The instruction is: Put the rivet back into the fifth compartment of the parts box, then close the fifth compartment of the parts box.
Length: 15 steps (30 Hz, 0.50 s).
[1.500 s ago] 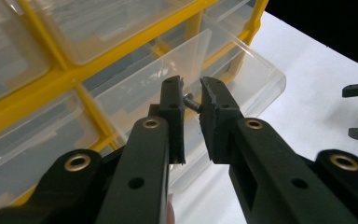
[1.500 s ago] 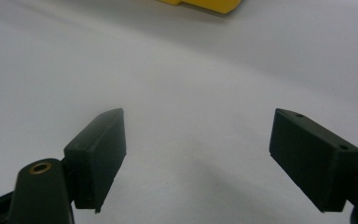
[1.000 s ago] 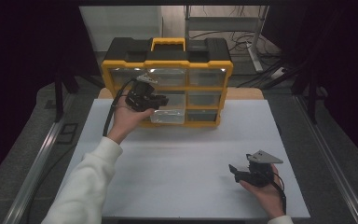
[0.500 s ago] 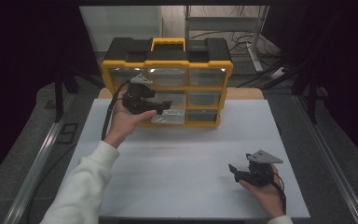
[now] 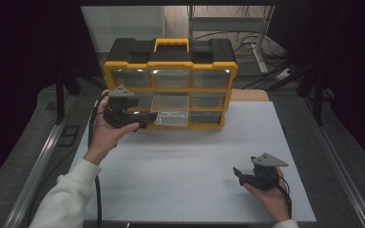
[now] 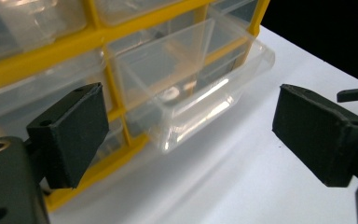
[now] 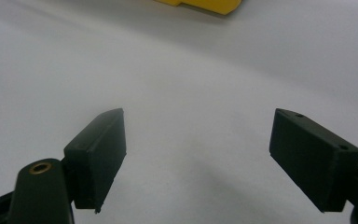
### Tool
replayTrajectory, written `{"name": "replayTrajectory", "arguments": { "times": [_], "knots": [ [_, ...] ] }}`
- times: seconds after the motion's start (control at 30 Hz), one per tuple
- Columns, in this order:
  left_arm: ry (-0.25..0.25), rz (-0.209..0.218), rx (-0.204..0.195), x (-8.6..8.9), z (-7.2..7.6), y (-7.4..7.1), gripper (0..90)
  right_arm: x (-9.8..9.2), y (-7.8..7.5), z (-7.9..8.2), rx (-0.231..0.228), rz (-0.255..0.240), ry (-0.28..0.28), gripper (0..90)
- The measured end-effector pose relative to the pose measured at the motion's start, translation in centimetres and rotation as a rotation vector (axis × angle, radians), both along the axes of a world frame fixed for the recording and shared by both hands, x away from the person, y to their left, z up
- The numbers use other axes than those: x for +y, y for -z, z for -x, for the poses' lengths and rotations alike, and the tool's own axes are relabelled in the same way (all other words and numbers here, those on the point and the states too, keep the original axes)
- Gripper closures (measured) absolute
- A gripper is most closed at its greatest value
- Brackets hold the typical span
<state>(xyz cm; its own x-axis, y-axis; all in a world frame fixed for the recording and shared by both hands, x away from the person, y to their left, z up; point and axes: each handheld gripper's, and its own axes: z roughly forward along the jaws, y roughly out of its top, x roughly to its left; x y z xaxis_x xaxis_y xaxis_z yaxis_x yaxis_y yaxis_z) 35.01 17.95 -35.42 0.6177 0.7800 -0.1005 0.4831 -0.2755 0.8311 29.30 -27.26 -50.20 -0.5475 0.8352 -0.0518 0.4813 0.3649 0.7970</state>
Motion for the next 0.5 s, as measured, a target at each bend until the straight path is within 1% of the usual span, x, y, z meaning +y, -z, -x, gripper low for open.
{"name": "replayTrajectory", "arguments": {
  "times": [0.17,0.3,0.37,0.5],
  "knots": [
    [-0.011,0.011,0.002,1.0,0.6,0.6,12.6,-0.1,0.0,0.1,0.0,-0.002,0.001,19.3],
    [-0.015,0.011,-0.001,1.6,1.1,0.9,13.5,-0.1,0.0,0.1,-0.001,0.003,0.004,19.4],
    [-0.018,0.002,-0.008,1.8,1.4,1.1,13.9,-0.1,0.0,0.1,-0.003,0.002,0.005,19.4],
    [-0.025,-0.02,-0.012,2.1,2.2,1.8,15.4,-0.1,-0.2,0.2,-0.017,-0.002,0.009,19.6]
  ]
}}
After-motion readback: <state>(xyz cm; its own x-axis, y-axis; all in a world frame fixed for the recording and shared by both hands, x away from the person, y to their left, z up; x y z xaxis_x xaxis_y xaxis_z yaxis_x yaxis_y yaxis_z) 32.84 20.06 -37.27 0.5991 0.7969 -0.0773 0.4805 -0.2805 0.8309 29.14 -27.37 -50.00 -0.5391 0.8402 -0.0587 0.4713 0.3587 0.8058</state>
